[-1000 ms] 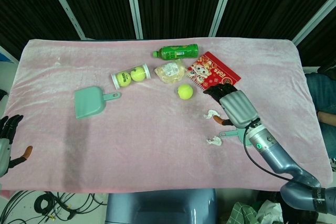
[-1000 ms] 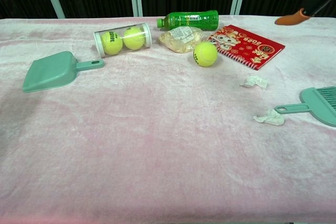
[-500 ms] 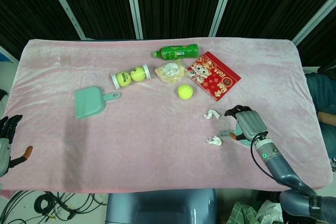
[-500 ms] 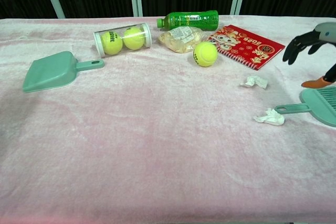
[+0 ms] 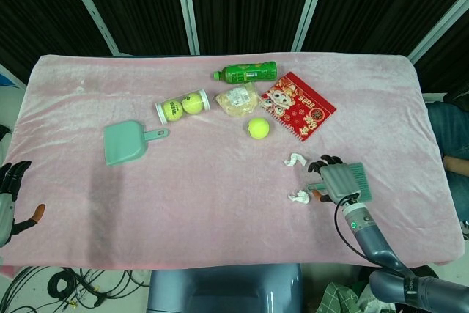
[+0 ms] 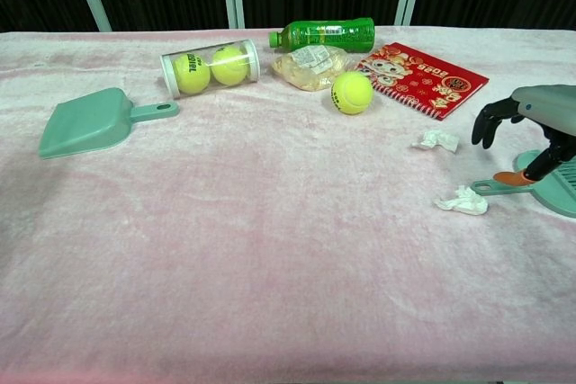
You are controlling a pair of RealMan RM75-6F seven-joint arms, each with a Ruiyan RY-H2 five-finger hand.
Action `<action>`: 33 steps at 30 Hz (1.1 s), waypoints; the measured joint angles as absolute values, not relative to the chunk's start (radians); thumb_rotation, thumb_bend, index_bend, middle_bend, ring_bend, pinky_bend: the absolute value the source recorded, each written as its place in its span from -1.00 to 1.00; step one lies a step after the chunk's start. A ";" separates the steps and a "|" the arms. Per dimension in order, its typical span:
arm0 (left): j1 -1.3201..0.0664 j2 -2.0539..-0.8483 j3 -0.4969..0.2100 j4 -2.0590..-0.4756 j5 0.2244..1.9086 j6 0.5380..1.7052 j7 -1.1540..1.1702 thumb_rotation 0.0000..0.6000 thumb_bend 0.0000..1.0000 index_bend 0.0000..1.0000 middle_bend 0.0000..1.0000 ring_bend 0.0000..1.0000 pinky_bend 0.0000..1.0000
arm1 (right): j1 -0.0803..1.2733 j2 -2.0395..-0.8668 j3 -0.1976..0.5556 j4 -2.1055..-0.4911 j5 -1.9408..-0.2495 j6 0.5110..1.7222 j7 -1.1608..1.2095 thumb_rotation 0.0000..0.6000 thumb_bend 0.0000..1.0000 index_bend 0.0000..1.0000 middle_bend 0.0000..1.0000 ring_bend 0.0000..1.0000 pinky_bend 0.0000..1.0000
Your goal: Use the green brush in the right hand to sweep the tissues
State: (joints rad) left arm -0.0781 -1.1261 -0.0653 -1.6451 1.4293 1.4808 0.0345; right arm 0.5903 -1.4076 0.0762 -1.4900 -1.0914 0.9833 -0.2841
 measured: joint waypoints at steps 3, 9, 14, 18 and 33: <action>-0.078 -1.126 -0.066 -1.645 1.428 1.481 0.036 1.00 -0.39 -0.86 -0.83 -1.00 -1.00 | 0.591 -1.410 0.076 -1.485 -1.068 0.972 -0.305 1.00 -0.59 -0.20 -0.24 -0.66 -0.62; -0.078 -1.127 -0.065 -1.646 1.428 1.481 0.045 1.00 -0.39 -0.86 -0.83 -1.00 -1.00 | 0.586 -1.416 0.072 -1.462 -1.053 0.963 -0.322 1.00 -0.59 -0.20 -0.23 -0.66 -0.62; -0.077 -1.129 -0.066 -1.646 1.427 1.483 0.049 1.00 -0.39 -0.86 -0.83 -1.00 -1.00 | 0.577 -1.438 0.067 -1.425 -1.077 0.972 -0.313 1.00 -0.59 -0.19 -0.22 -0.66 -0.62; -0.077 -1.130 -0.066 -1.647 1.426 1.484 0.052 1.00 -0.39 -0.86 -0.83 -1.00 -1.00 | 0.574 -1.446 0.063 -1.410 -1.085 0.967 -0.311 1.00 -0.54 -0.17 -0.21 -0.65 -0.62; -0.076 -1.131 -0.068 -1.646 1.425 1.484 0.053 1.00 -0.39 -0.86 -0.83 -1.00 -1.00 | 0.563 -1.480 0.063 -1.350 -1.104 0.948 -0.292 1.00 -0.52 -0.09 -0.16 -0.62 -0.62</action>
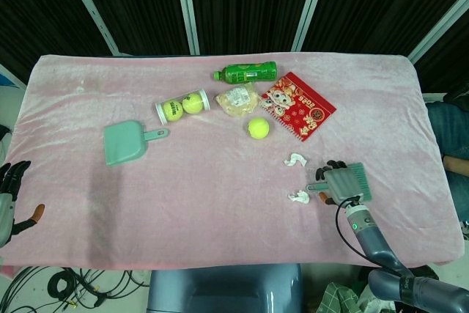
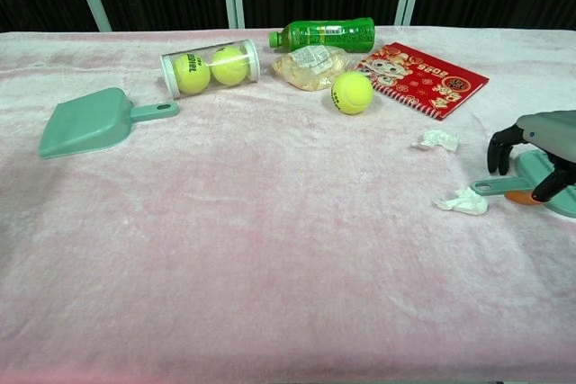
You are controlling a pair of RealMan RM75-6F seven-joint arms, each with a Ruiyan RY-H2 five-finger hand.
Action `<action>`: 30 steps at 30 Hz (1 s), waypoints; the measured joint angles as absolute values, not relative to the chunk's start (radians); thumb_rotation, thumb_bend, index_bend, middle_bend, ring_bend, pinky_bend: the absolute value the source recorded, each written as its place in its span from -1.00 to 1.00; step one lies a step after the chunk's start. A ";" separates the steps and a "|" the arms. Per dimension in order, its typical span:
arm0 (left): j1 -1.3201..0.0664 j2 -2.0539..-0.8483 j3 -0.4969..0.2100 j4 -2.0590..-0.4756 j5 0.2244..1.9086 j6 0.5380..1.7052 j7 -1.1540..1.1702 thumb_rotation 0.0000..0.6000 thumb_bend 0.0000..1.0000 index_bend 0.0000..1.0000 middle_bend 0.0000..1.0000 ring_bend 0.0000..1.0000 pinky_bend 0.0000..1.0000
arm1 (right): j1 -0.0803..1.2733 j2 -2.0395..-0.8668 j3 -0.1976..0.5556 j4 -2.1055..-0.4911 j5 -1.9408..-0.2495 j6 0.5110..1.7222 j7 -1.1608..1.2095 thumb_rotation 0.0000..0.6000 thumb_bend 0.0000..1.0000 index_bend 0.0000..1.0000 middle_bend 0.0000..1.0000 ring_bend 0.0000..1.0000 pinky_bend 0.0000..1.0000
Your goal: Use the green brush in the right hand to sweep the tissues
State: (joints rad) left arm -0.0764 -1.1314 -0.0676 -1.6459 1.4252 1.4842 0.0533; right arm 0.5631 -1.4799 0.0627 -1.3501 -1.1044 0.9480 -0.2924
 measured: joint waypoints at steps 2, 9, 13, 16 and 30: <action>-0.077 -1.131 -0.067 -1.645 1.425 1.484 0.054 1.00 -0.39 -0.86 -0.83 -1.00 -1.00 | 0.562 -1.482 0.063 -1.347 -1.106 0.948 -0.294 1.00 -0.52 -0.07 -0.15 -0.62 -0.62; -0.076 -1.131 -0.067 -1.645 1.426 1.484 0.055 1.00 -0.39 -0.86 -0.83 -1.00 -1.00 | 0.560 -1.492 0.065 -1.327 -1.107 0.936 -0.290 1.00 -0.44 -0.02 -0.13 -0.61 -0.62; -0.076 -1.131 -0.067 -1.646 1.424 1.483 0.056 1.00 -0.39 -0.85 -0.83 -1.00 -1.00 | 0.562 -1.496 0.067 -1.317 -1.105 0.922 -0.288 1.00 -0.42 -0.01 -0.12 -0.61 -0.62; -0.077 -1.131 -0.067 -1.646 1.424 1.482 0.057 1.00 -0.39 -0.85 -0.83 -1.00 -1.00 | 0.564 -1.498 0.068 -1.312 -1.105 0.912 -0.288 1.00 -0.42 -0.01 -0.12 -0.60 -0.62; -0.077 -1.129 -0.066 -1.647 1.425 1.479 0.057 1.00 -0.39 -0.83 -0.83 -0.98 -1.00 | 0.566 -1.503 0.068 -1.305 -1.107 0.896 -0.293 1.00 -0.35 0.08 -0.03 -0.55 -0.62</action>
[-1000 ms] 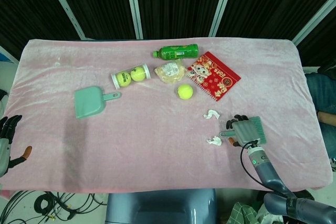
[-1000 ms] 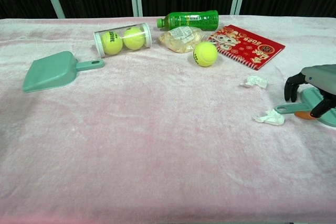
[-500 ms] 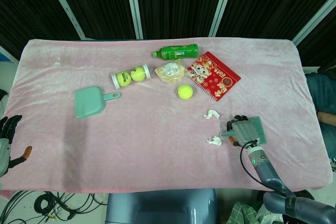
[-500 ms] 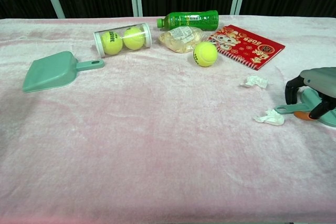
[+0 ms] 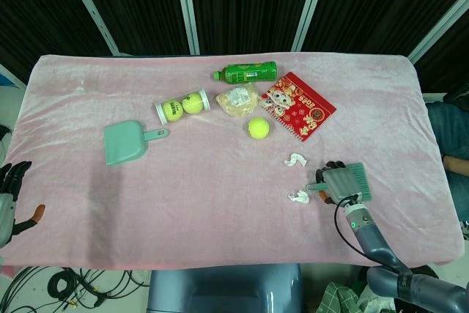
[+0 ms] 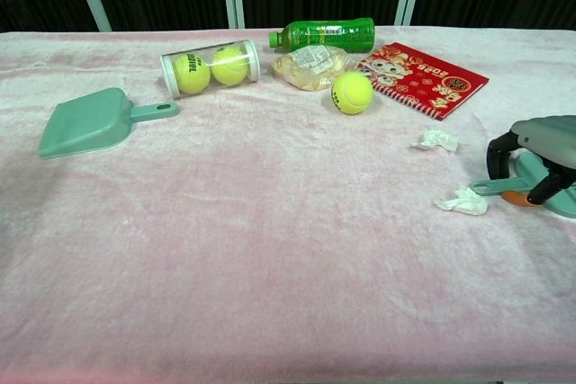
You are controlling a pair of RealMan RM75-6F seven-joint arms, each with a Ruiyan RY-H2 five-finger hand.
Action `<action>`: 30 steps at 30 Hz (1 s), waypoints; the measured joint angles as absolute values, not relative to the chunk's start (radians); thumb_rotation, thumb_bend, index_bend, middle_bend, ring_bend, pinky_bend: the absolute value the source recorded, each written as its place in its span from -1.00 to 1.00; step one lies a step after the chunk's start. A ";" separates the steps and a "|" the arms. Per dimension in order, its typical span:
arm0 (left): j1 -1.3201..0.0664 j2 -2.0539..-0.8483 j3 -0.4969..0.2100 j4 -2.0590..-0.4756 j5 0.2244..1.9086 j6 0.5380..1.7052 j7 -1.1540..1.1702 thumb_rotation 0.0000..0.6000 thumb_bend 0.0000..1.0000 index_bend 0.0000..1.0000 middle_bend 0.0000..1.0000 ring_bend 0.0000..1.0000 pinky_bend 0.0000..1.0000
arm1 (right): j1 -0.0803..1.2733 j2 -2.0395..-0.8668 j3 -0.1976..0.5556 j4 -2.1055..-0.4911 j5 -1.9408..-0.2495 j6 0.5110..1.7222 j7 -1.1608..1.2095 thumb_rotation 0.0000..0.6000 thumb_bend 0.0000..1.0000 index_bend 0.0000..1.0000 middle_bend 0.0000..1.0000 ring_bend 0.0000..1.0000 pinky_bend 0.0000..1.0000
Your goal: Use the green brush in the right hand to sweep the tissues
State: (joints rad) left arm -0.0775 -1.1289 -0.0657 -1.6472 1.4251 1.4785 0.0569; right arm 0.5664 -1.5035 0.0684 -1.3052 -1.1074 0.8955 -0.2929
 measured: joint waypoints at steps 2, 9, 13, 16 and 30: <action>-0.077 -1.129 -0.066 -1.648 1.425 1.479 0.057 1.00 -0.39 -0.83 -0.83 -0.98 -1.00 | 0.567 -1.505 0.068 -1.304 -1.109 0.893 -0.295 1.00 -0.25 0.13 0.00 -0.52 -0.62; -0.077 -1.129 -0.066 -1.647 1.426 1.480 0.055 1.00 -0.39 -0.83 -0.83 -0.98 -1.00 | 0.565 -1.502 0.078 -1.312 -1.128 0.906 -0.269 1.00 -0.07 0.20 0.06 -0.50 -0.62; -0.077 -1.128 -0.065 -1.648 1.427 1.480 0.053 1.00 -0.39 -0.83 -0.83 -0.98 -1.00 | 0.565 -1.478 0.088 -1.350 -1.132 0.915 -0.267 1.00 -0.11 0.22 0.07 -0.49 -0.62; -0.076 -1.128 -0.065 -1.648 1.428 1.481 0.051 1.00 -0.39 -0.83 -0.83 -0.98 -1.00 | 0.567 -1.453 0.096 -1.388 -1.123 0.914 -0.270 1.00 -0.15 0.24 0.07 -0.49 -0.62; -0.076 -1.123 -0.064 -1.651 1.429 1.479 0.038 1.00 -0.39 -0.83 -0.83 -0.98 -1.00 | 0.542 -1.359 0.128 -1.624 -0.993 0.957 -0.309 1.00 -0.18 0.28 0.09 -0.48 -0.62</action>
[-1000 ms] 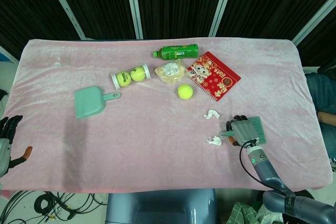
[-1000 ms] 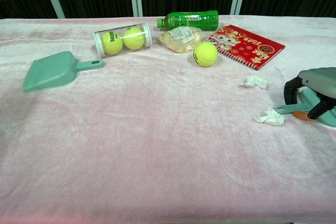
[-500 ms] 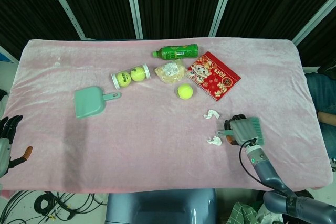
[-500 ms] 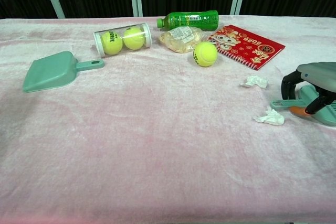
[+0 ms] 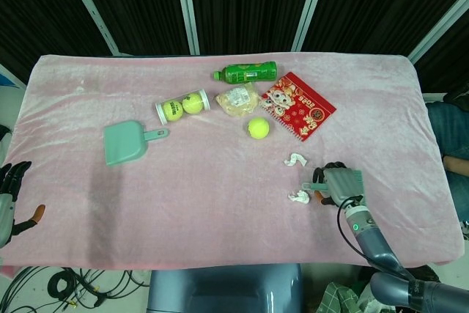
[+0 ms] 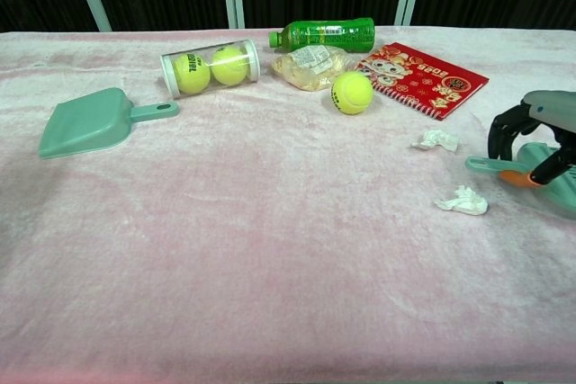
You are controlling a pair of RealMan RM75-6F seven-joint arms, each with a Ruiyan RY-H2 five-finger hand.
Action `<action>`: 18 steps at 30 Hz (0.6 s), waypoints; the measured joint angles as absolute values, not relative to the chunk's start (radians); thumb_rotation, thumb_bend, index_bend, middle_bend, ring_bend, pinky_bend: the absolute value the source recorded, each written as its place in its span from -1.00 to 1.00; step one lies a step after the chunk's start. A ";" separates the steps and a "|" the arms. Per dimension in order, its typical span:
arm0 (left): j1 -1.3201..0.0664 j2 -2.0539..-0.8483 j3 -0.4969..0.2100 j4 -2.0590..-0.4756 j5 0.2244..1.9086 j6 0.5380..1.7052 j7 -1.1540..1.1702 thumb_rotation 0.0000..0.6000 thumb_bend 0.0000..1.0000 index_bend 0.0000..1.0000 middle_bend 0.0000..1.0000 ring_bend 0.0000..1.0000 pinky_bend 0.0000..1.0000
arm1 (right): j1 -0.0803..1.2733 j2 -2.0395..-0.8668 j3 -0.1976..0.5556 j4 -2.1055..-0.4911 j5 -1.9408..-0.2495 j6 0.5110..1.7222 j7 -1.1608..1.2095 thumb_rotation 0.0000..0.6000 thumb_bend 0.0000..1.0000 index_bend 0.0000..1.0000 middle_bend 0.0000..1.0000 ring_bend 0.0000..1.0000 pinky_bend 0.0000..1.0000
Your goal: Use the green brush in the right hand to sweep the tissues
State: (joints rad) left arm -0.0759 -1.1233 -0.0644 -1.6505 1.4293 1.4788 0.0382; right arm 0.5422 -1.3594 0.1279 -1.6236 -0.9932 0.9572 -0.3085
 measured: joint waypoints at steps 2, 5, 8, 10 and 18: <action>-0.076 -1.123 -0.064 -1.651 1.430 1.478 0.037 1.00 -0.39 -0.83 -0.83 -0.98 -1.00 | 0.527 -1.355 0.129 -1.652 -0.998 0.975 -0.277 1.00 -0.18 0.28 0.09 -0.48 -0.62; -0.076 -1.122 -0.064 -1.651 1.430 1.479 0.037 1.00 -0.39 -0.83 -0.83 -0.98 -1.00 | 0.507 -1.355 0.129 -1.674 -1.026 0.986 -0.205 1.00 -0.18 0.28 0.08 -0.48 -0.62; -0.075 -1.123 -0.064 -1.650 1.430 1.479 0.035 1.00 -0.39 -0.83 -0.83 -0.98 -1.00 | 0.490 -1.363 0.122 -1.677 -1.090 0.993 -0.117 1.00 -0.18 0.29 0.08 -0.48 -0.62; -0.075 -1.123 -0.064 -1.650 1.430 1.479 0.036 1.00 -0.39 -0.83 -0.83 -0.98 -1.00 | 0.480 -1.376 0.117 -1.669 -1.136 0.999 -0.067 1.00 -0.18 0.29 0.08 -0.48 -0.62; -0.076 -1.121 -0.063 -1.651 1.429 1.477 0.034 1.00 -0.39 -0.83 -0.83 -0.98 -1.00 | 0.449 -1.474 0.125 -1.600 -1.252 1.066 0.118 1.00 -0.18 0.37 0.11 -0.45 -0.62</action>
